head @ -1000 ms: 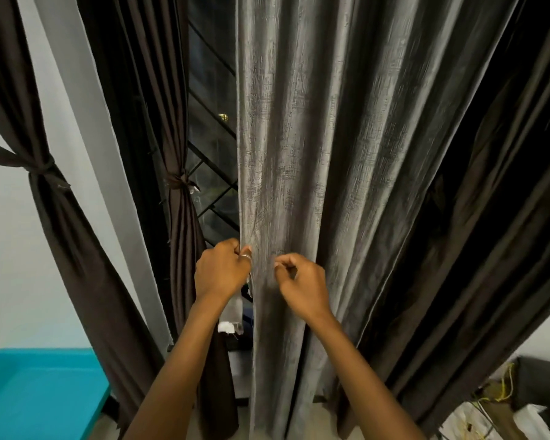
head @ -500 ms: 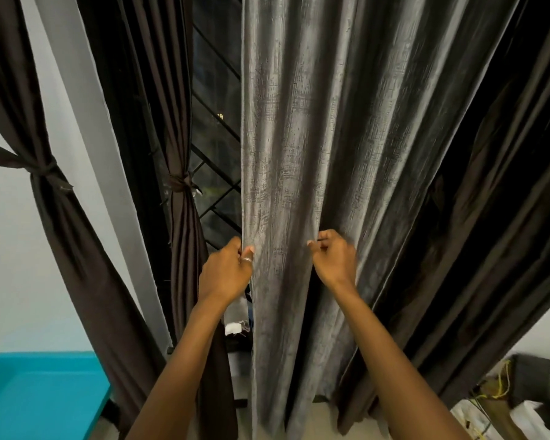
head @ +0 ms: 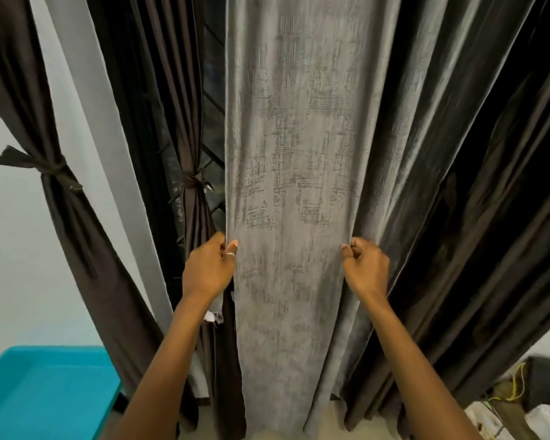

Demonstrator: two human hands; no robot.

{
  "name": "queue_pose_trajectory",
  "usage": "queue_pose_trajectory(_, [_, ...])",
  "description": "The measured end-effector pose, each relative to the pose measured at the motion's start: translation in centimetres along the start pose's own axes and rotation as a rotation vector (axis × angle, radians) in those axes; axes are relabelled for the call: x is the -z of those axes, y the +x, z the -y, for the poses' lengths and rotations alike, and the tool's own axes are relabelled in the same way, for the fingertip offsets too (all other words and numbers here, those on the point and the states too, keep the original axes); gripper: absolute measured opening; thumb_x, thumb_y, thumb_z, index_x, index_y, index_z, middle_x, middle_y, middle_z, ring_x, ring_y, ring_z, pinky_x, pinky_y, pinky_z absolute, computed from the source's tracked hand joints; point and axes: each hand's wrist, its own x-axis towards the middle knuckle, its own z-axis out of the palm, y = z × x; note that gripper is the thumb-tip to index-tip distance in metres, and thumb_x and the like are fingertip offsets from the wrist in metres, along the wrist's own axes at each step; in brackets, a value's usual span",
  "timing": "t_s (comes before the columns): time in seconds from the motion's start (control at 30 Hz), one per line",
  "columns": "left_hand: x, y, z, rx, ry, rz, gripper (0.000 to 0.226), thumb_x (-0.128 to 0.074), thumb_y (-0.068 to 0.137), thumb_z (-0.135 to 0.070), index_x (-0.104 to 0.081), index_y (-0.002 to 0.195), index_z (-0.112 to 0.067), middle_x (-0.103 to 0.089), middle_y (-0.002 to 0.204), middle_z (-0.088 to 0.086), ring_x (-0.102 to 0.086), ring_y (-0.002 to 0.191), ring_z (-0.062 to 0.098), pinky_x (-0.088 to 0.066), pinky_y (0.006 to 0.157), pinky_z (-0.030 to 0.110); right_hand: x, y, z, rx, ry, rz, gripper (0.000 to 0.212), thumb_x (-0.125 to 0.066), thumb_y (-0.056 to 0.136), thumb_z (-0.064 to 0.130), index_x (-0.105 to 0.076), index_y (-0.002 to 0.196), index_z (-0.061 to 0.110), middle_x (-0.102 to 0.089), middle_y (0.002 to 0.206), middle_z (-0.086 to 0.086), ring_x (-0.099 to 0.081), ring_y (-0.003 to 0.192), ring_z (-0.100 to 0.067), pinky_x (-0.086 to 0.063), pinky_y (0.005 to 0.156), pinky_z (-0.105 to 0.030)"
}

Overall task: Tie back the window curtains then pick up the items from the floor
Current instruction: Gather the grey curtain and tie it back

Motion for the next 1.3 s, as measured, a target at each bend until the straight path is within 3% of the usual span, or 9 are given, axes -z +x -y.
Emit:
queue_pose_trajectory(0.1, [-1.1,-0.4,-0.6,-0.032,-0.002,-0.058,0.039,-0.052,0.101,-0.040,-0.044,0.071,-0.016,-0.057,0.060,0.007,-0.056,0.055,0.023,-0.044,0.051,0.036,-0.8,-1.7,0.9,0.057,0.048,0.009,0.048,-0.064,0.095,0.014,-0.036,0.058,0.026,-0.048,0.063,0.001,-0.046,0.053,-0.011,-0.034,0.055,-0.028])
queue_pose_trajectory(0.2, [-2.3,-0.7,-1.4,-0.058,-0.021,-0.075,0.042,-0.056,0.098,-0.042,-0.044,0.066,-0.018,-0.056,0.055,0.001,-0.056,0.052,0.017,-0.047,0.052,0.036,-1.8,-3.3,2.2,0.122,0.068,0.033,0.036,-0.066,0.095,0.013,-0.051,0.063,0.018,-0.052,0.070,0.000,-0.048,0.059,-0.007,-0.032,0.058,-0.026])
queue_pose_trajectory(0.33, [-3.6,-1.1,-3.0,-0.057,-0.040,-0.055,0.047,-0.061,0.094,-0.046,-0.047,0.057,-0.020,-0.055,0.052,-0.002,-0.059,0.054,0.018,-0.047,0.052,0.034,-3.8,-4.9,3.8,0.204,0.077,0.044,0.017,-0.067,0.094,0.016,-0.067,0.077,0.011,-0.062,0.080,-0.003,-0.060,0.067,-0.019,-0.047,0.063,-0.030])
queue_pose_trajectory(0.5, [-4.8,-1.6,-4.5,-0.085,-0.077,-0.008,0.046,-0.058,0.094,-0.045,-0.050,0.057,-0.018,-0.056,0.053,0.000,-0.061,0.056,0.023,-0.049,0.052,0.037,-5.4,-6.0,5.4,0.250,0.076,0.092,0.015,-0.063,0.097,0.018,-0.069,0.084,0.013,-0.056,0.082,0.006,-0.054,0.067,-0.011,-0.041,0.061,-0.024])
queue_pose_trajectory(0.77, [-4.3,-1.5,-4.6,-0.176,-0.047,0.065,0.040,-0.055,0.098,-0.031,-0.055,0.062,-0.014,-0.056,0.055,-0.001,-0.055,0.053,0.014,-0.042,0.052,0.033,-6.1,-6.6,5.4,0.257,0.077,0.076,0.020,-0.059,0.102,0.027,-0.071,0.093,0.014,-0.061,0.086,0.001,-0.057,0.067,-0.010,-0.049,0.058,-0.027])
queue_pose_trajectory(0.9, [-4.1,-1.2,-5.1,-0.177,0.005,0.128,0.027,-0.052,0.093,-0.025,-0.058,0.068,-0.016,-0.062,0.066,0.001,-0.060,0.063,0.018,-0.049,0.060,0.035,-6.3,-6.7,5.5,0.276,0.055,0.028,0.021,-0.059,0.102,0.025,-0.072,0.096,0.010,-0.064,0.086,-0.005,-0.059,0.065,-0.017,-0.045,0.055,-0.027])
queue_pose_trajectory(1.0, [-4.1,-1.5,-5.9,-0.175,0.014,0.121,0.033,-0.049,0.093,-0.033,-0.060,0.068,-0.015,-0.062,0.068,0.001,-0.061,0.065,0.021,-0.051,0.063,0.037,-6.2,-6.7,5.6,0.301,0.044,0.030,0.016,-0.059,0.100,0.020,-0.072,0.098,0.009,-0.062,0.084,-0.006,-0.055,0.063,-0.015,-0.040,0.052,-0.023])
queue_pose_trajectory(1.13, [-4.1,-2.1,-7.2,-0.122,0.064,0.008,0.058,-0.048,0.093,-0.058,-0.052,0.056,-0.015,-0.056,0.053,0.000,-0.057,0.052,0.018,-0.042,0.050,0.030,-6.2,-7.0,5.5,0.312,0.040,0.008,0.012,-0.063,0.097,0.014,-0.069,0.096,0.003,-0.060,0.078,-0.007,-0.047,0.059,-0.011,-0.040,0.048,-0.026])
queue_pose_trajectory(1.3, [-4.1,-2.3,-8.5,-0.059,0.156,0.002,0.046,-0.046,0.100,-0.043,-0.063,0.074,-0.009,-0.067,0.076,0.011,-0.065,0.074,0.032,-0.052,0.064,0.038,-6.2,-7.4,5.4,0.326,0.077,-0.019,0.019,-0.060,0.102,0.023,-0.073,0.097,0.009,-0.048,0.071,0.007,-0.041,0.051,-0.005,-0.029,0.044,-0.013])
